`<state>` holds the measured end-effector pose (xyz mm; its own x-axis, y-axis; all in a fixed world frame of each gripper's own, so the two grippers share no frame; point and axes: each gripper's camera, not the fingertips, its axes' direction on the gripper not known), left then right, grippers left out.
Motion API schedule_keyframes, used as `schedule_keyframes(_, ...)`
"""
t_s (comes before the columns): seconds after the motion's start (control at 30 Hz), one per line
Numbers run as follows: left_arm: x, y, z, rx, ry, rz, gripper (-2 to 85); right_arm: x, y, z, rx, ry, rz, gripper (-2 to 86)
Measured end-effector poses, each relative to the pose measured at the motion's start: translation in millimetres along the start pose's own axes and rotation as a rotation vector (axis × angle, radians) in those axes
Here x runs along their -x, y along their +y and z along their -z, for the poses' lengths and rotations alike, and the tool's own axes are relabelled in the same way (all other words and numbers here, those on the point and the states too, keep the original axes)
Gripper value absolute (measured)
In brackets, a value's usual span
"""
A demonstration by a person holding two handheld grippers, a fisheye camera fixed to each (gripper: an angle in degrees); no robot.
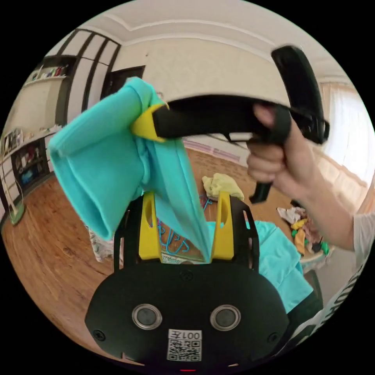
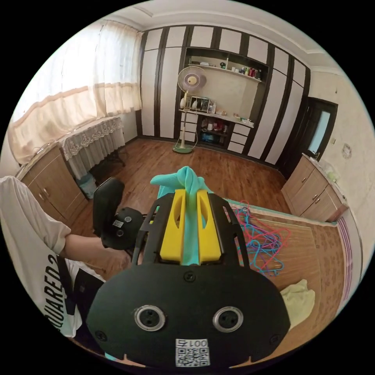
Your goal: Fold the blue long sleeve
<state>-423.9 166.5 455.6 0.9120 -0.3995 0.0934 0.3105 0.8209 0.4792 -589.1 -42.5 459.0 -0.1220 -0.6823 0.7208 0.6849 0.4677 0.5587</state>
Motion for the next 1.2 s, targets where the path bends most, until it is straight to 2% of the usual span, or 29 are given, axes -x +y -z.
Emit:
schedule_keyframes(0.1, 8.9, 19.6, 6.8, -0.058, -0.039, 0.048, 10.2, 14.4, 7.8, -15.1, 0.012, -0.07, 0.073, 5.2)
schedule_keyframes(0.23, 13.0, 51.2, 21.1, -0.119, -0.047, -0.01, 3.5, 23.8, 10.9, -9.1, -0.007, 0.025, 0.153, 9.8)
schedule_keyframes(0.37, 15.3, 75.7, 31.7, -0.155, 0.052, -0.096, 2.4, -4.7, 12.9, 3.6, -0.009, 0.017, 0.084, 9.7)
schedule_keyframes(0.5, 29.6, 98.2, 20.4, -0.088, 0.07, -0.098, 0.7, -45.7, 23.7, 6.8, -0.046, -0.156, -0.003, 7.9)
schedule_keyframes(0.57, 38.3, 110.7, 9.9, -0.052, 0.065, -0.084, -0.2, -56.2, 28.4, -8.9, -0.007, -0.151, -0.031, 7.6)
schedule_keyframes(0.67, 48.0, 131.2, -0.7, -0.012, 0.098, -0.081, -0.7, -71.4, 39.4, -58.7, 0.174, -0.067, -0.046, 7.7)
schedule_keyframes(0.77, 43.8, 149.3, 1.3, 0.007, 0.146, -0.193, -0.8, -90.1, 49.1, -94.2, 0.205, -0.136, -0.077, 8.0)
schedule_keyframes(0.9, 31.7, 179.2, 9.6, 0.097, 0.184, -0.451, -0.9, -118.2, 41.3, -110.9, 0.173, -0.34, -0.047, 9.5)
schedule_keyframes(1.03, 23.2, 207.6, 17.2, 0.143, 0.237, -0.648, -0.9, -124.7, 25.3, -141.0, 0.301, -0.583, 0.081, 12.0)
schedule_keyframes(1.2, 4.4, 234.2, 17.5, 0.194, 0.273, -0.879, -0.9, -119.0, 4.1, -182.0, 0.484, -0.741, 0.215, 12.8)
